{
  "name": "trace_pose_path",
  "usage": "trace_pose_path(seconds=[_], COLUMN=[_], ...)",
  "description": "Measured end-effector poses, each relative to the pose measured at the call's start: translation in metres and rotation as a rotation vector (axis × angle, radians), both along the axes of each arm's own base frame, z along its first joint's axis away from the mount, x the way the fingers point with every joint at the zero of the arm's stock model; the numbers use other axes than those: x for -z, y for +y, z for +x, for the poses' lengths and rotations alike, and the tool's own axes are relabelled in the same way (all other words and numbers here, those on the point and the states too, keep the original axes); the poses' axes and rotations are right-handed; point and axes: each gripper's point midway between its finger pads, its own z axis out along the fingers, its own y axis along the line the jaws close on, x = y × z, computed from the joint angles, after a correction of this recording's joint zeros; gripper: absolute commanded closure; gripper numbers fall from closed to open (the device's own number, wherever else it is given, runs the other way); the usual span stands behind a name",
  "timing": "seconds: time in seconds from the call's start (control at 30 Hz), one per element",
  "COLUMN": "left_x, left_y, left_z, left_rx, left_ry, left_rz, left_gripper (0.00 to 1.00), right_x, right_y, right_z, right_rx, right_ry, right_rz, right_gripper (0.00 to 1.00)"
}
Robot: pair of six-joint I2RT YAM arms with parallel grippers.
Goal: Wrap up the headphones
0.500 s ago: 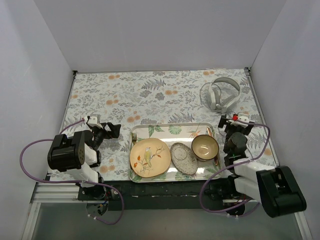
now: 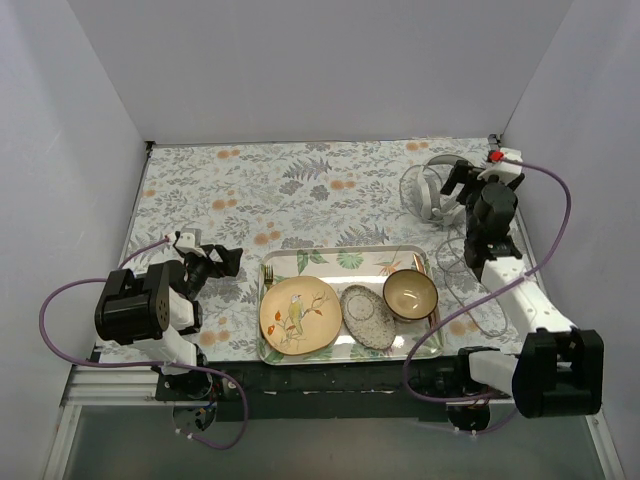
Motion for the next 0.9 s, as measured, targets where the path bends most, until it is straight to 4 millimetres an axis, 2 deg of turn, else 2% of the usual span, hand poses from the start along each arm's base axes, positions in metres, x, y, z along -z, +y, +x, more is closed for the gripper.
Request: trace_pose_path(seconds=[0.1,0.2,0.27,0.33,0.4,0.53,0.63,0.73,0.83,0.87,0.9], left_x=[0.000,-0.009,-0.030,-0.055,-0.076,-0.086,-0.091,-0.098,-0.101,-0.102,-0.102], left_y=[0.000,0.002,0.005,0.011,0.017,0.026,0.030,0.032,0.034,0.034,0.035], left_z=[0.000,0.004,0.022,0.050,0.070,0.090,0.100,0.106,0.108,0.108,0.107], left_rx=[-0.001,-0.010,-0.008,-0.010,-0.015,-0.030,-0.034,-0.031,-0.026,-0.023,-0.020], left_ry=[0.000,-0.007,-0.036,-0.060,-0.079,-0.008,0.050,0.090,0.127,0.142,0.155], left_rz=[-0.001,-0.009,-0.007,0.002,0.016,0.036,0.050,0.069,0.087,0.094,0.100], left_gripper=[0.02,0.02,0.02,0.02,0.02,0.02,0.02,0.02,0.02,0.02,0.02], right_x=[0.016,0.044,0.063,0.084,0.102,0.129,0.150,0.168,0.187,0.192,0.197], right_y=[-0.014,-0.024,-0.033,-0.044,-0.057,-0.073,-0.073,-0.070,-0.067,-0.066,-0.066], right_z=[0.021,0.035,0.042,0.050,0.057,0.069,0.081,0.096,0.104,0.105,0.104], right_rx=[0.057,0.092,0.120,0.153,0.190,0.237,0.237,0.220,0.200,0.195,0.188], right_ry=[0.124,0.250,0.317,0.386,0.438,0.508,0.566,0.617,0.669,0.685,0.700], right_rz=[0.019,0.048,0.073,0.114,0.155,0.209,0.232,0.243,0.241,0.238,0.232], right_gripper=[0.02,0.01,0.02,0.01,0.01,0.01,0.02,0.09,0.28,0.42,0.47])
